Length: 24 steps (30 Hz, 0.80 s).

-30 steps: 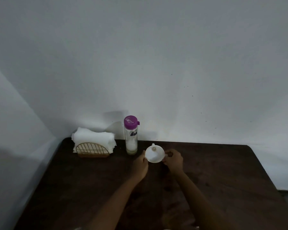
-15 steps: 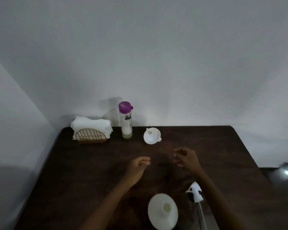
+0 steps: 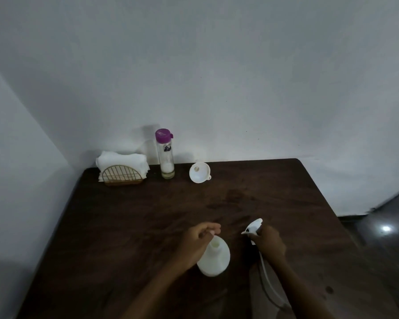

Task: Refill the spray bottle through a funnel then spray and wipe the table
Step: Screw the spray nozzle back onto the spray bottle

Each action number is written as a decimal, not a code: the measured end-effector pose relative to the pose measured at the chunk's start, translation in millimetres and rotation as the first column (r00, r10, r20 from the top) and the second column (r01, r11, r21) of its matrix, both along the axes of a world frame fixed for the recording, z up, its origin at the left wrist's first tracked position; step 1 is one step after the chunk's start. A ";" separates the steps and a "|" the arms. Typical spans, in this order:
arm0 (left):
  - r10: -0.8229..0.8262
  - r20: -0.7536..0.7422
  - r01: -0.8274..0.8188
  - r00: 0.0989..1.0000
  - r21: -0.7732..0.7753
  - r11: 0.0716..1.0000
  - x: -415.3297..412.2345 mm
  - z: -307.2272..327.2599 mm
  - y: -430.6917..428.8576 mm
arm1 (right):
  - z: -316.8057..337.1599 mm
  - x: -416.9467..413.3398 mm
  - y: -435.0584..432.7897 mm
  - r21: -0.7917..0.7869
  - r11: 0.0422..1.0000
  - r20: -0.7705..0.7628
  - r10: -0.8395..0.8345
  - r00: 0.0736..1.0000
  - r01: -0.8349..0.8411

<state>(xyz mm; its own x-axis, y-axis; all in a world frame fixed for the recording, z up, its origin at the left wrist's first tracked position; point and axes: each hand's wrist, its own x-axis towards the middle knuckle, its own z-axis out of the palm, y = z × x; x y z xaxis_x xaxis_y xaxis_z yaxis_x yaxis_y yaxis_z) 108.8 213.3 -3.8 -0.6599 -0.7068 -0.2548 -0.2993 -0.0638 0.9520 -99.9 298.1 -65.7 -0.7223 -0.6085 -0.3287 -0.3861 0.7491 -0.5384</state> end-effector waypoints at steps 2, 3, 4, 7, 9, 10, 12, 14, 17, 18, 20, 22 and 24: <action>-0.007 -0.001 0.007 1.000 -0.013 1.000 1.9 2.9 4.6 | 0.7 9.0 -2.6 0.000 0.999 -0.034 -0.047 0.998 0.047; -0.006 -0.001 0.006 1.000 -0.019 1.000 3.6 4.1 6.3 | 1.1 12.9 -4.0 0.007 0.998 -0.043 -0.060 0.997 0.061; 0.003 -0.003 -0.003 1.000 -0.020 1.000 5.1 5.3 7.7 | 4.3 17.9 -4.8 0.007 0.998 -0.038 -0.068 0.997 0.069; 0.040 -0.019 -0.040 0.999 -0.005 0.999 11.6 9.1 10.2 | 17.5 23.8 -6.1 0.009 0.998 -0.015 -0.055 0.998 0.055; 0.058 -0.020 -0.058 0.998 -0.012 0.998 17.2 10.2 9.8 | 27.2 21.7 -6.6 -0.020 1.000 -0.021 -0.024 0.999 0.024; 0.063 -0.017 -0.063 0.998 -0.021 0.998 19.9 10.6 9.2 | 35.1 19.9 -6.6 -0.051 0.998 -0.015 -0.031 0.999 0.031; 0.074 -0.014 -0.074 0.997 -0.036 0.997 24.4 12.6 8.2 | 53.3 13.5 -8.3 -0.150 0.988 -0.001 -0.047 0.999 0.046; 0.089 -0.029 -0.090 0.996 -0.040 0.995 27.8 15.4 8.3 | 81.0 8.5 -11.8 -0.277 0.961 0.010 -0.021 1.000 0.023; 0.095 -0.072 -0.099 0.993 -0.046 0.994 30.1 22.1 10.3 | 135.3 6.2 -18.1 -0.462 0.885 0.134 -0.002 0.991 0.064; 0.092 -0.084 -0.096 0.992 -0.056 0.994 29.9 24.8 11.3 | 152.7 6.8 -18.3 -0.520 0.846 0.212 -0.002 0.977 0.115; 0.076 -0.114 -0.085 0.991 -0.075 0.994 28.5 31.5 13.4 | 179.3 8.9 -17.5 -0.634 0.735 0.387 0.031 0.921 0.242; 0.058 -0.156 -0.071 0.986 -0.079 0.994 26.1 40.0 15.9 | 195.4 12.4 -17.1 -0.692 0.628 0.523 0.096 0.847 0.356; 0.036 -0.186 -0.051 0.982 -0.079 0.996 24.4 50.2 17.2 | 204.7 14.4 -19.4 -0.701 0.540 0.616 0.127 0.777 0.467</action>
<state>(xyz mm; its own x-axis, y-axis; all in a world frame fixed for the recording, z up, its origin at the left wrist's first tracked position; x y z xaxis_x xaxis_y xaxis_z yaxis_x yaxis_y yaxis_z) 133.2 230.4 46.4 -0.6584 -0.7494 -0.0707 -0.1167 0.0088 0.9931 -85.5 278.7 139.0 -0.7068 -0.6940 -0.1370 0.2763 -0.0925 -0.9566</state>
